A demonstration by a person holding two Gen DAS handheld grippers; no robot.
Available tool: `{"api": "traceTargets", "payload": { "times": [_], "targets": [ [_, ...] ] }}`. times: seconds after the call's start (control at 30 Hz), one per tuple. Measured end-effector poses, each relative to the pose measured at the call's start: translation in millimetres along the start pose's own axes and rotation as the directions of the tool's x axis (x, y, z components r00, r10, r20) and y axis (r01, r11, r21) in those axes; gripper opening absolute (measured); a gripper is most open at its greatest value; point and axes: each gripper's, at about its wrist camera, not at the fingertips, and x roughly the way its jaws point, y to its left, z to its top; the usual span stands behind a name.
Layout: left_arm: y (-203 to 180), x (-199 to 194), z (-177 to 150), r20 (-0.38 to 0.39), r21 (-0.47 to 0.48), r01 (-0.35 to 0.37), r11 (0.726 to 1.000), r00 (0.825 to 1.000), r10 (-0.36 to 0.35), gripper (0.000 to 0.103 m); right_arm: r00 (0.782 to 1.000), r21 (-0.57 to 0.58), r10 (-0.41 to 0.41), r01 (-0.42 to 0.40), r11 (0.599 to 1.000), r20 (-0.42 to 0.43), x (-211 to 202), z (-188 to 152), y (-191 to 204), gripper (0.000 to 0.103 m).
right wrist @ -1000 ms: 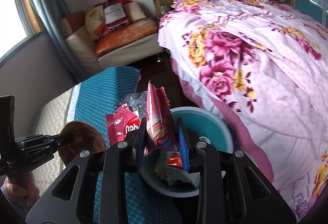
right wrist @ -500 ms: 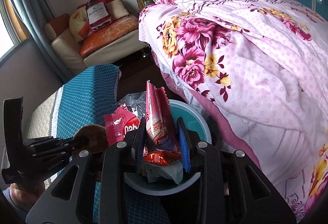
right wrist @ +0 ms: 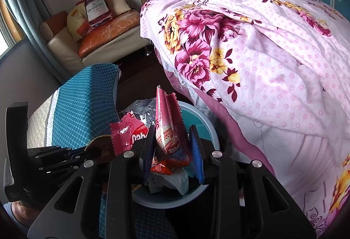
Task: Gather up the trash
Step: 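Carry basket and pink wrapper over the bin and open both tools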
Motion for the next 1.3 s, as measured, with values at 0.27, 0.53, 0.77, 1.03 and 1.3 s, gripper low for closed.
{"api": "traceTargets", "payload": {
  "times": [0.27, 0.53, 0.77, 1.03, 1.3],
  "targets": [
    [0, -8, -3, 0.012, 0.002, 0.014, 1.0, 1.0, -0.014, 0.036, 1.0, 0.001, -0.002, 0.002, 1.0, -0.018, 4, -2, 2, 0.031],
    [8, -32, -9, 0.084, -0.023, -0.012, 1.0, 0.996, 0.013, 0.079, 1.0, -0.01, -0.007, 0.006, 1.0, -0.023, 5, -3, 6, 0.032],
    [25, -39, -18, 0.088, -0.071, -0.016, 0.997, 0.996, 0.022, 0.089, 0.999, -0.018, -0.012, 0.012, 1.0, -0.052, 16, -1, 11, 0.034],
    [36, -42, -25, 0.081, -0.093, -0.02, 0.995, 0.996, 0.027, 0.09, 0.997, -0.037, -0.023, 0.021, 0.999, -0.067, 27, 0, 21, 0.055],
    [38, -50, -32, 0.081, -0.111, -0.016, 0.994, 0.996, 0.025, 0.092, 0.996, -0.037, -0.024, 0.021, 0.999, -0.08, 21, 2, 25, 0.081]
  ]
}}
